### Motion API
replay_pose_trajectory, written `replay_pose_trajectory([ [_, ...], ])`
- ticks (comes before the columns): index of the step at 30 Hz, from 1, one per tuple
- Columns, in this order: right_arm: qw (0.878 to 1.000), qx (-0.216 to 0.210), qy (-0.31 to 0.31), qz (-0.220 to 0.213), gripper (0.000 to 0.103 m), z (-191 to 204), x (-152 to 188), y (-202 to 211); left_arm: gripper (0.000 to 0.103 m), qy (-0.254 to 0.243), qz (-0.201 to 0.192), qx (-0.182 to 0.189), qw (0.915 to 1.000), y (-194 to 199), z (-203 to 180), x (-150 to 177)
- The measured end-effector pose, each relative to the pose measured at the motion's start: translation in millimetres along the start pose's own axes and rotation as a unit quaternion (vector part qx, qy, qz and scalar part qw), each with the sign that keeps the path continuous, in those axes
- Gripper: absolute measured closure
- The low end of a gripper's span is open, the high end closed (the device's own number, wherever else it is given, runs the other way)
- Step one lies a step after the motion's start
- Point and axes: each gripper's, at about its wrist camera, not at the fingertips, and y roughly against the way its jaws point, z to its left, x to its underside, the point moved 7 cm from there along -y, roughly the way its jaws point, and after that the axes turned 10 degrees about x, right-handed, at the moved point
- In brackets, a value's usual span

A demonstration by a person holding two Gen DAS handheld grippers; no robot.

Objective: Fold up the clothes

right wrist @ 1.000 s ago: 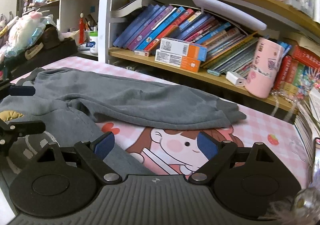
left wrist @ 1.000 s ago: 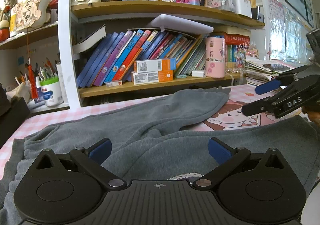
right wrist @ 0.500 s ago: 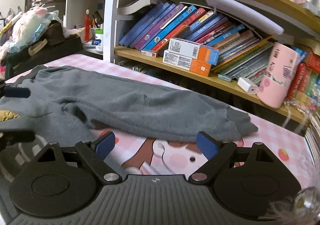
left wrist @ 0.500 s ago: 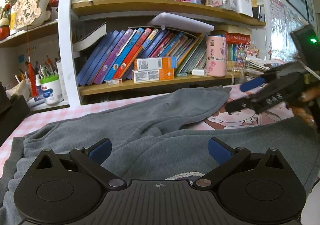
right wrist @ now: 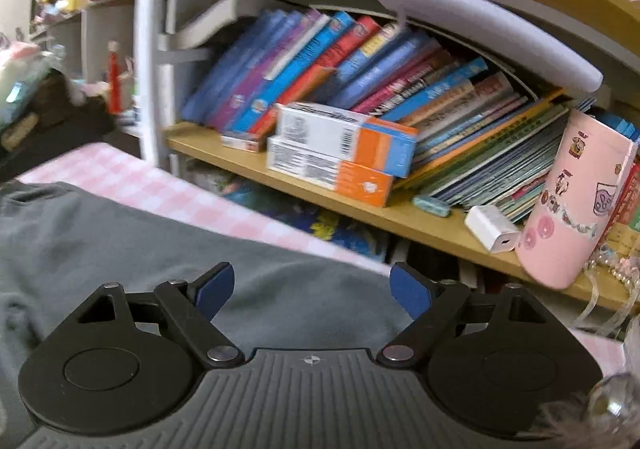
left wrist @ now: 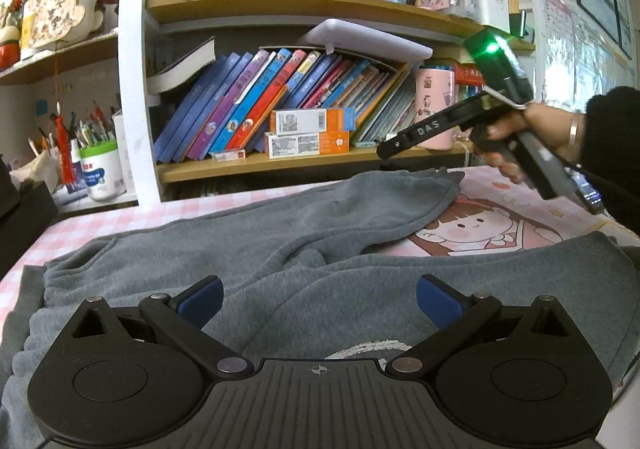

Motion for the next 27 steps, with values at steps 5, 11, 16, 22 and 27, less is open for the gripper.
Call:
replay_pose_trajectory([
  [5,0.999,0.018,0.037,0.024,0.026,-13.8,0.2,-30.3,0.000,0.001,-0.002,0.000,1.0000,1.1,0.3,0.4],
  [11,0.997,0.001,0.057,0.043,0.030,-10.3,4.1,-55.9,0.000,0.001,-0.001,0.001,1.0000,1.5,0.4,1.0],
  [16,0.996,0.003,0.045,0.073,0.030,-9.5,18.2,-80.5,0.000,0.008,0.007,0.006,0.9999,-1.4,2.1,2.4],
  [22,0.994,-0.025,-0.039,0.097,0.041,-23.4,28.5,-92.2,0.000,0.030,0.017,0.012,0.9993,-5.1,8.4,4.5],
  [27,0.992,-0.025,-0.074,0.103,0.091,-30.6,25.8,-86.8,0.000,0.050,0.018,0.016,0.9985,-5.7,13.8,5.6],
])
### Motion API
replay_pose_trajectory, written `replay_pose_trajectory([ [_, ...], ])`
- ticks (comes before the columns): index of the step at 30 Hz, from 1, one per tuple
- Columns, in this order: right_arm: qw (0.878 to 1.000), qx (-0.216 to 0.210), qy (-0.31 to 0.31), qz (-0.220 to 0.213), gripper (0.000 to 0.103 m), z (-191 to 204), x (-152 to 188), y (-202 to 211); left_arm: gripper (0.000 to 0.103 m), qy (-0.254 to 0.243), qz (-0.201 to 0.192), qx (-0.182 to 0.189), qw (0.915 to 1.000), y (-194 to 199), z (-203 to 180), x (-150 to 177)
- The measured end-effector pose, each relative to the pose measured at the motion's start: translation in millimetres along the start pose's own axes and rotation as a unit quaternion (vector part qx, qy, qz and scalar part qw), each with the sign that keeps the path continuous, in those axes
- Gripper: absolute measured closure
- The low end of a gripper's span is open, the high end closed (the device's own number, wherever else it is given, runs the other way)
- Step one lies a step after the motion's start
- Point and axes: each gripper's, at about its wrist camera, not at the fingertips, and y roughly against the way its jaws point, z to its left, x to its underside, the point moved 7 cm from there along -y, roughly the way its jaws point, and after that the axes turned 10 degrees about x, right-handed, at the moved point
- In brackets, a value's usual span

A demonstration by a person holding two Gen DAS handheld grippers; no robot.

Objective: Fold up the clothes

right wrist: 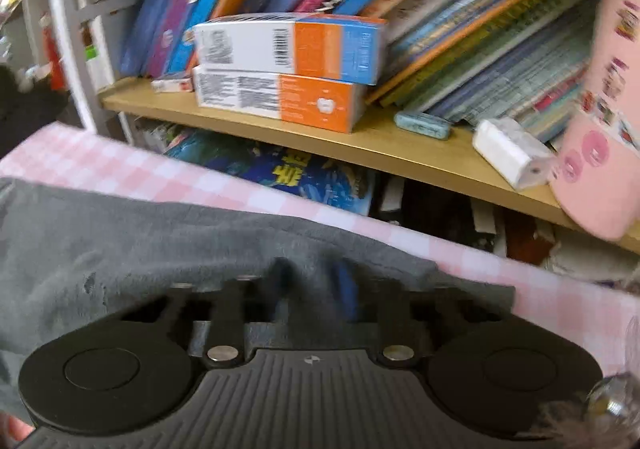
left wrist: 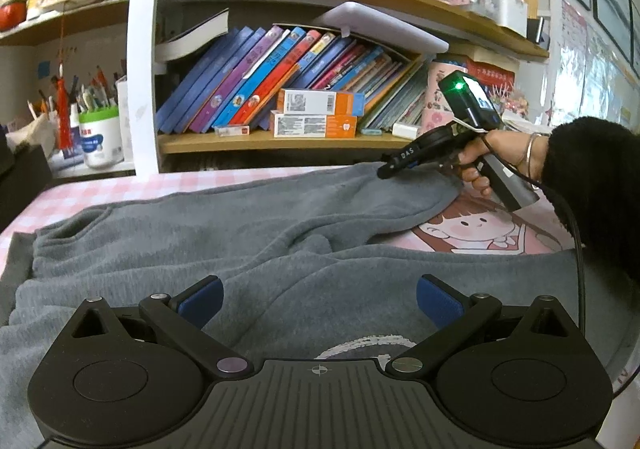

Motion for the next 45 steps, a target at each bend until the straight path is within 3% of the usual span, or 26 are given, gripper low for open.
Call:
replay_pose_trajectory([
  [3,1.000,0.002,-0.014,-0.007,0.097,-0.9,0.7,11.3,0.000,0.014,-0.002,0.003,0.9999,-0.1,4.7,-0.8],
  [6,0.998,0.013,0.010,-0.055,0.097,6.2,0.1,40.7,0.000,0.031,-0.006,0.005,0.9995,0.7,10.0,-1.4],
  [10,0.990,0.033,0.054,-0.125,0.097,20.4,8.0,106.7,0.000,0.058,-0.010,0.007,0.9982,1.7,18.2,-2.4],
  [13,0.976,0.059,0.115,-0.175,0.098,37.1,27.2,163.6,0.000,0.079,-0.017,0.011,0.9966,3.2,25.5,-3.7],
  [18,0.953,0.077,0.188,-0.223,0.098,65.2,96.3,250.2,0.000,0.110,-0.042,0.015,0.9929,9.1,34.6,-6.0],
  [21,0.944,0.081,0.233,-0.220,0.098,86.4,151.2,282.8,0.000,0.118,-0.066,0.013,0.9907,15.5,37.5,-8.8],
  [24,0.942,0.079,0.251,-0.209,0.098,101.3,197.5,301.9,0.000,0.117,-0.083,0.014,0.9896,19.3,37.7,-11.9],
  [27,0.950,0.082,0.229,-0.195,0.100,103.6,225.7,309.3,0.000,0.102,-0.094,0.012,0.9903,22.2,33.1,-15.7],
  [31,0.964,0.087,0.173,-0.180,0.100,89.6,244.3,314.5,0.000,0.040,-0.089,0.002,0.9952,30.6,21.9,-18.9],
  [34,0.968,0.087,0.151,-0.177,0.100,79.3,249.3,318.0,0.000,-0.055,-0.064,-0.054,0.9950,37.3,17.4,-22.4],
  [36,0.969,0.086,0.147,-0.179,0.100,75.9,249.4,319.6,0.000,-0.104,-0.051,-0.089,0.9893,43.8,18.0,-26.2],
  [40,0.966,0.075,0.173,-0.179,0.100,79.7,248.0,321.6,0.000,-0.177,-0.017,-0.117,0.9771,51.9,21.5,-38.2],
  [42,0.957,0.075,0.216,-0.179,0.100,85.5,244.0,320.6,0.000,-0.219,0.002,-0.126,0.9677,53.2,22.4,-44.3],
  [45,0.935,0.091,0.291,-0.178,0.091,92.4,233.3,314.4,0.000,-0.311,0.030,-0.101,0.9446,43.8,19.4,-48.5],
])
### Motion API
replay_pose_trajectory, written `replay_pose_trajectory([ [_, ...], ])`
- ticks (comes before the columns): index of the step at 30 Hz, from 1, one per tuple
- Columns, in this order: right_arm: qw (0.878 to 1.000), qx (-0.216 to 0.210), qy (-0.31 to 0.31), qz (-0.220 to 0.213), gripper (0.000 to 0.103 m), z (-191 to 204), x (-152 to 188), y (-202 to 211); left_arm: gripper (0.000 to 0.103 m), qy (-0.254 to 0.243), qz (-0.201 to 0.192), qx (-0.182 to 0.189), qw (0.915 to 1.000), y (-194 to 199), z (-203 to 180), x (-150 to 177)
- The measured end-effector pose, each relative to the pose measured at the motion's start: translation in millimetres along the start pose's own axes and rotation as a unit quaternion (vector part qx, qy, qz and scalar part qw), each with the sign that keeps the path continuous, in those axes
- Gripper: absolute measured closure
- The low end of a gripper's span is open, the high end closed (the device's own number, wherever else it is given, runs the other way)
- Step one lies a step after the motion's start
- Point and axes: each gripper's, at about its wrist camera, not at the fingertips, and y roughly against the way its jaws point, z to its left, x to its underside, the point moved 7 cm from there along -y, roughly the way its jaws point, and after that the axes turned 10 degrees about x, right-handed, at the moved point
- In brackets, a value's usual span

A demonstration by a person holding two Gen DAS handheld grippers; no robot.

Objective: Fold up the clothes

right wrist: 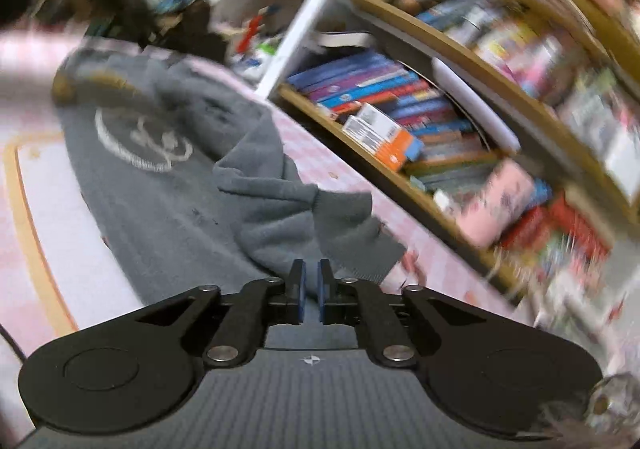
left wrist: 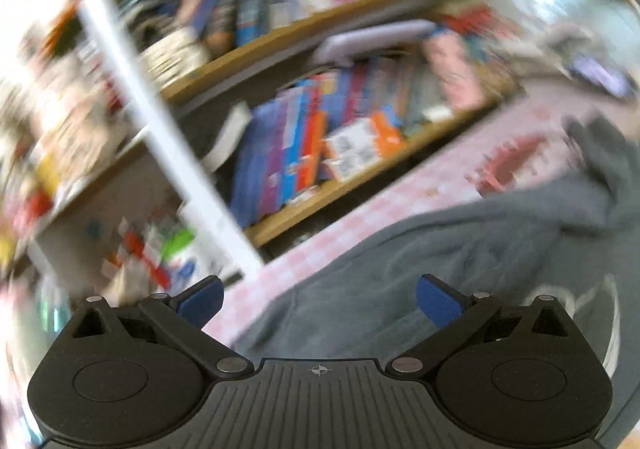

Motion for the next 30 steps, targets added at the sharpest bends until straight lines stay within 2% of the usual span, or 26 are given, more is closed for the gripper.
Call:
replay_pose_trajectory([
  [2,0.999,0.001,0.040,-0.007,0.077,-2.2,-7.5,-9.0,0.000,-0.054,0.004,0.011,0.9985,-9.0,-0.7,-1.5],
  [5,0.996,-0.014,0.087,-0.021,0.071,-3.4,-19.4,-20.6,0.000,-0.106,0.019,0.012,0.9941,-28.3,3.7,-3.8],
  [10,0.980,-0.066,0.183,-0.036,0.071,14.0,-40.9,-40.4,0.000,-0.113,0.040,0.009,0.9927,-67.1,23.9,-11.4],
  [13,0.970,-0.104,0.217,-0.030,0.069,25.8,-47.7,-53.7,0.004,-0.109,0.059,0.039,0.9915,-93.6,27.4,-12.5],
  [15,0.966,-0.128,0.222,-0.022,0.067,30.5,-49.5,-62.5,0.005,-0.109,0.075,0.068,0.9889,-113.9,24.2,-10.7],
  [18,0.961,-0.152,0.229,-0.017,0.067,35.5,-50.3,-72.5,0.005,-0.114,0.089,0.089,0.9855,-140.0,21.4,-6.8],
  [23,0.957,-0.176,0.230,-0.008,0.069,38.1,-47.4,-83.1,0.006,-0.089,0.113,0.146,0.9787,-175.4,18.8,2.7],
  [25,0.959,-0.183,0.217,-0.002,0.069,36.3,-46.5,-86.0,0.006,-0.055,0.115,0.168,0.9774,-180.6,25.7,4.3],
  [30,0.964,-0.198,0.174,0.014,0.069,32.7,-43.7,-90.6,0.006,0.043,0.132,0.212,0.9674,-186.7,43.2,16.0],
])
